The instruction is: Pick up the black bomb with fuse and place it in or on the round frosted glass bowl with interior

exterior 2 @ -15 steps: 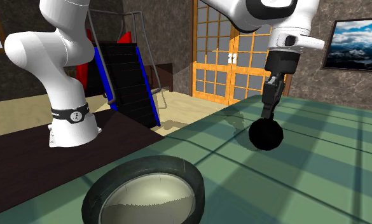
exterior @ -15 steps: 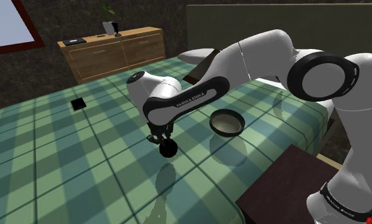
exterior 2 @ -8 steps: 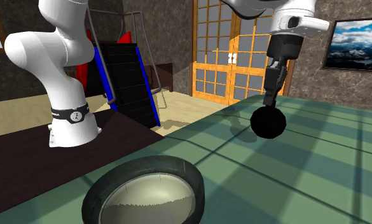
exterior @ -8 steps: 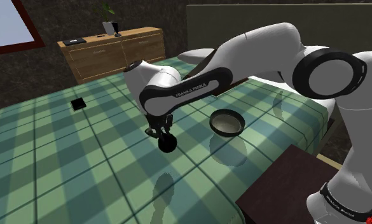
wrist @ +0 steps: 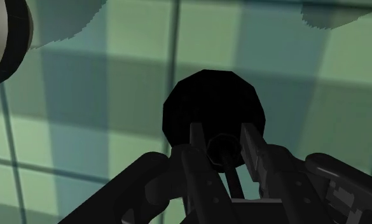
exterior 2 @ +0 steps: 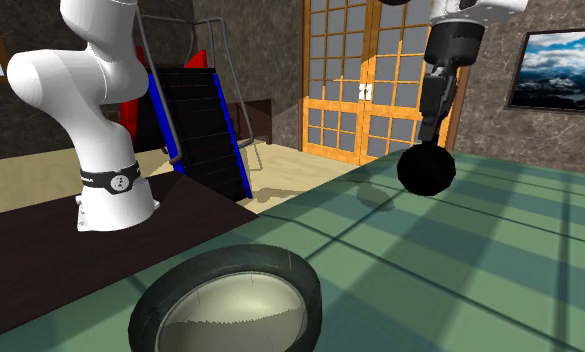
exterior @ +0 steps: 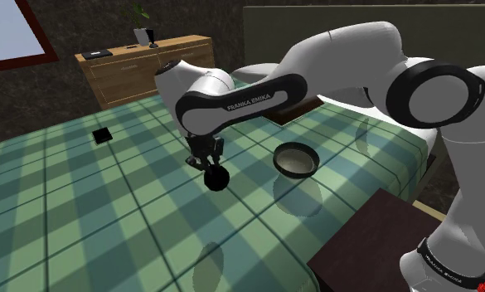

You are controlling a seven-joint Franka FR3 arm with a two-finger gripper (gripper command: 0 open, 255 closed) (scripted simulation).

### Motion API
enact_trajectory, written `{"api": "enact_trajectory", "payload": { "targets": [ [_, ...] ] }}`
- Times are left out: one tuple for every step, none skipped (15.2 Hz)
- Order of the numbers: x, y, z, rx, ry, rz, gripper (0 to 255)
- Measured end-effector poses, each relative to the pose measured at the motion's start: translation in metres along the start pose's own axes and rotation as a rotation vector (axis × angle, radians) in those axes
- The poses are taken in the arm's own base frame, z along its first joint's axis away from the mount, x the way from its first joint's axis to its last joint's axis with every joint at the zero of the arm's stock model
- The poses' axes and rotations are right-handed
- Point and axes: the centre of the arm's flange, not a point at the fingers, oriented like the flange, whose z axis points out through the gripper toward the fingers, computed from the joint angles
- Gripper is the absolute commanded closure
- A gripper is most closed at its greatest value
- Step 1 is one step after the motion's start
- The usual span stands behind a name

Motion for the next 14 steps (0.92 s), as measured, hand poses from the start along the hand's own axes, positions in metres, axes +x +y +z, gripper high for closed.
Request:
{"api": "enact_trajectory", "payload": {
  "targets": [
    [0.0, 0.002, -0.005, 0.0, 0.0, 0.0, 255],
    [-0.001, 0.002, -0.01, 0.0, 0.0, 0.0, 255],
    [-0.001, 0.003, -0.015, 0.0, 0.0, 0.0, 255],
    [-0.001, 0.004, -0.019, 0.0, 0.0, 0.0, 255],
    [0.0, 0.005, -0.024, 0.0, 0.0, 0.0, 255],
    [-0.001, 0.007, -0.03, 0.0, 0.0, 0.0, 255],
    [-0.001, 0.007, -0.036, 0.0, 0.0, 0.0, 255],
    [-0.001, 0.008, -0.041, 0.0, 0.0, 0.0, 255],
    [-0.002, 0.009, -0.047, 0.0, 0.0, 0.0, 255],
    [-0.002, 0.01, -0.051, 0.0, 0.0, 0.0, 255],
    [-0.005, 0.015, -0.055, 0.0, -0.001, 0.0, 255],
    [-0.006, 0.025, -0.056, 0.0, 0.0, -0.001, 255],
    [-0.009, 0.037, -0.053, 0.0, 0.0, 0.0, 255],
    [-0.011, 0.048, -0.056, 0.0, -0.001, 0.0, 255]
  ]
}}
